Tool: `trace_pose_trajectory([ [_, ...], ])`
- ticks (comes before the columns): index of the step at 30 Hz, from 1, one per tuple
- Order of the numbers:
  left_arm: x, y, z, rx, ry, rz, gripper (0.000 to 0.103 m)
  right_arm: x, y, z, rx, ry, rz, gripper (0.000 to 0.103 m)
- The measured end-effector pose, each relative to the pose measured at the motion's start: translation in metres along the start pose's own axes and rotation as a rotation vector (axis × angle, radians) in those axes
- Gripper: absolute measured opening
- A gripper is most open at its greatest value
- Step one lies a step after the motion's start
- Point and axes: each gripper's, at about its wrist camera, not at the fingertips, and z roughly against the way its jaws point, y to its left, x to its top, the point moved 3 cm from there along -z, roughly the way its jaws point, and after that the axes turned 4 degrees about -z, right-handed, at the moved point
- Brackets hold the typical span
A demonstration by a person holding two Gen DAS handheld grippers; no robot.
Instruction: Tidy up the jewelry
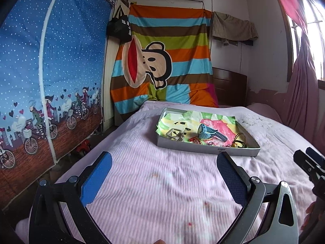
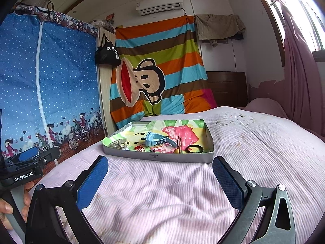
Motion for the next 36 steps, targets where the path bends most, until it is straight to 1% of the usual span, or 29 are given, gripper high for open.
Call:
trace_pose_trajectory([
  [3,-0.008,0.001,0.008,0.006,-0.011,-0.019,0.101,-0.009,0.003,0.006,-0.001,0.004,-0.004,0.103],
  [7,-0.015,0.006,0.016,0.002,-0.015,-0.012,0.101,-0.023,0.007,0.012,-0.016,0.002,0.004,0.103],
  [9,-0.021,0.008,0.021,0.025,-0.022,-0.021,0.101,-0.027,0.008,0.013,-0.019,-0.002,-0.001,0.103],
  [12,-0.028,0.012,0.027,0.038,-0.038,-0.034,0.101,-0.034,0.011,0.012,-0.029,-0.005,-0.003,0.103],
  [17,-0.038,0.020,0.030,0.035,-0.033,-0.001,0.101,-0.043,0.020,0.011,-0.035,-0.002,0.040,0.103],
  [23,-0.047,0.023,0.029,0.025,-0.024,0.007,0.101,-0.047,0.025,0.009,-0.037,0.007,0.059,0.103],
  [36,-0.053,0.020,0.029,0.032,-0.027,-0.014,0.101,-0.049,0.020,0.009,-0.044,0.019,0.037,0.103],
])
